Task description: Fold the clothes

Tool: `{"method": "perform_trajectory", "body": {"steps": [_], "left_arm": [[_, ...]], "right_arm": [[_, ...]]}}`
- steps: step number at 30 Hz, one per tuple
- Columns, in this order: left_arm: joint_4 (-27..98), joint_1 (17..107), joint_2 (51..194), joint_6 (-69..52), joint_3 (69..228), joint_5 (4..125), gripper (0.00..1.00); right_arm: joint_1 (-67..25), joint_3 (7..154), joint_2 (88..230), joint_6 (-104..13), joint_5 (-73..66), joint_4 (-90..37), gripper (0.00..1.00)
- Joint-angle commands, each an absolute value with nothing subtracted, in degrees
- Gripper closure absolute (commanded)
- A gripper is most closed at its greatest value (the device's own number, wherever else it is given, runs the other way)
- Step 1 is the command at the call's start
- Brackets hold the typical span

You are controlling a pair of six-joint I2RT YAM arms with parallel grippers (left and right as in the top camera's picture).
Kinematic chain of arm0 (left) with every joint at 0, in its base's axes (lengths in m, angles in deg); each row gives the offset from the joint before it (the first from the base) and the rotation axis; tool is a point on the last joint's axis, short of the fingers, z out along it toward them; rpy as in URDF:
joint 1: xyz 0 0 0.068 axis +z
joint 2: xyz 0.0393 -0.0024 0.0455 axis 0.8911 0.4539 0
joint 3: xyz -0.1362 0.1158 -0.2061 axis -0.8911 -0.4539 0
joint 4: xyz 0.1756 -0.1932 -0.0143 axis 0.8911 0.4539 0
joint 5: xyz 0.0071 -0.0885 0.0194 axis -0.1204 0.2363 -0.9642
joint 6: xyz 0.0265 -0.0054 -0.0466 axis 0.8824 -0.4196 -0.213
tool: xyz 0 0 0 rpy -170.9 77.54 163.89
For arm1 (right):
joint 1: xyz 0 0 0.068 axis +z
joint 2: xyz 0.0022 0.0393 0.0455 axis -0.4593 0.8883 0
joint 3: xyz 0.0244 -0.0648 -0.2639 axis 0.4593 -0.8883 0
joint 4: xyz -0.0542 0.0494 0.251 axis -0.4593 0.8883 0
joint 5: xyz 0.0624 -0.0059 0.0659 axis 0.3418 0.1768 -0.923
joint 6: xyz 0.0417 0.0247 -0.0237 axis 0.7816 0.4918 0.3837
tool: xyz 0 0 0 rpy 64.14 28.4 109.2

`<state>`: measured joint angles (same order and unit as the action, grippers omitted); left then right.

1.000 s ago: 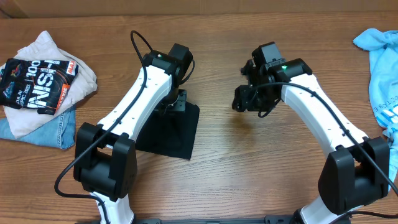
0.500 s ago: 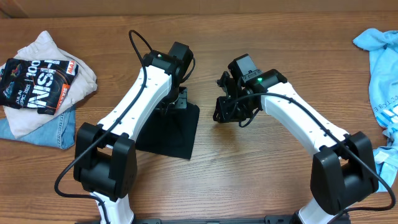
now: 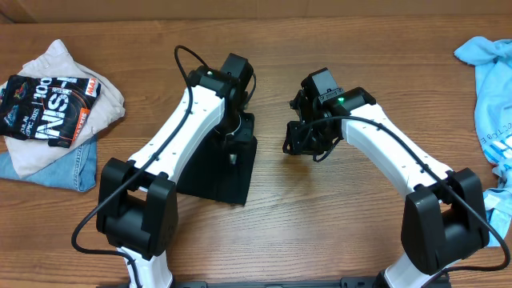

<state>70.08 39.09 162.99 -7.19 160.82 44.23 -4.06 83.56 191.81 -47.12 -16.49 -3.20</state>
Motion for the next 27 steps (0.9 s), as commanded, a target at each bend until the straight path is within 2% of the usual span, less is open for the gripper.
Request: {"method": "perform_trajectory", "body": {"steps": [1,8,13,17,22,27], "left_arm": [[70.0,39.0,163.3,-4.1,160.7,46.9,0.58],[69.9,39.0,163.3,-4.1,160.7,42.6,0.59],[69.4,39.3,163.3,-7.7,160.8,28.2,0.61],[65.9,40.8,163.3,-8.0,160.8,24.6,0.61],[58.1,44.4,163.3,-7.9,160.7,24.2,0.50],[53.1,48.6,163.6,-7.8,160.7,24.8,0.47]], "right_arm": [[-4.3,83.4,191.8,-46.7,-15.7,-3.4,0.70],[-4.3,83.4,191.8,-46.7,-14.4,-3.1,0.69],[-4.3,83.4,191.8,-47.6,-14.7,-2.7,0.70],[-3.6,83.4,191.8,-52.2,-20.0,-2.0,0.69],[-0.6,83.4,191.8,-53.6,-23.0,-2.1,0.70],[4.7,83.4,191.8,-54.1,-23.2,-3.5,0.69]]}}
